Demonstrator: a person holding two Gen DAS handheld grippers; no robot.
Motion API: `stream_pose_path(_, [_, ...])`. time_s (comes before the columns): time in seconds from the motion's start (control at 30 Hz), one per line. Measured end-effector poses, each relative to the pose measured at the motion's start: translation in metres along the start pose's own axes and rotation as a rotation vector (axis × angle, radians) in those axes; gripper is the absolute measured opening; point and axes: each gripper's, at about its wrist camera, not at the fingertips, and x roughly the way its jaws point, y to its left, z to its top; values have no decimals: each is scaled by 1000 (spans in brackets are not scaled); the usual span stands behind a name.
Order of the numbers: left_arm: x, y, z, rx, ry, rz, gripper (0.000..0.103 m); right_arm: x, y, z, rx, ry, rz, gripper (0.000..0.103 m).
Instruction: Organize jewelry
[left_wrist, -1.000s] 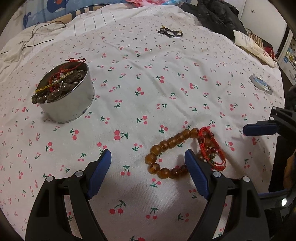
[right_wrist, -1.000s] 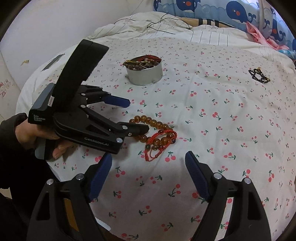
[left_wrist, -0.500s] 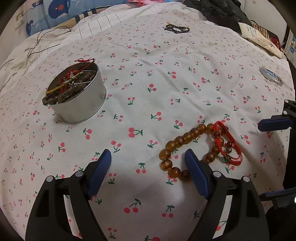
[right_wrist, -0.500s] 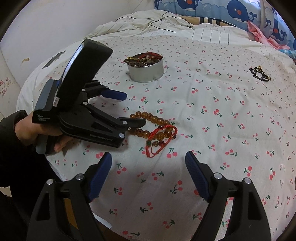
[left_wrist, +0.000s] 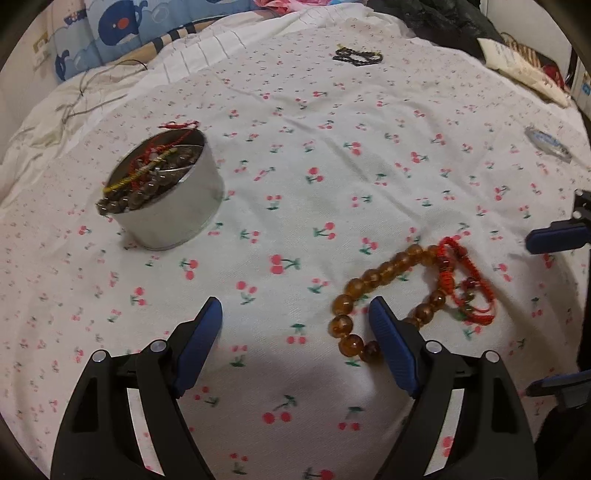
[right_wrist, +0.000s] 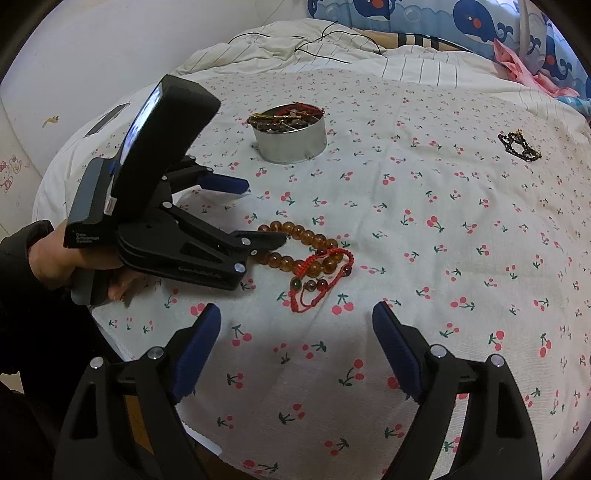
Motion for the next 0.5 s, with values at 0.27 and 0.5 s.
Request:
stream_pose_path(0.27, [-3, 58, -2, -100, 27, 186, 79, 0, -1, 0, 6, -3, -1, 81])
stream_pose_path(0.5, [-25, 108, -15, -278, -41, 136, 79, -2, -1, 1, 8, -16, -2, 81])
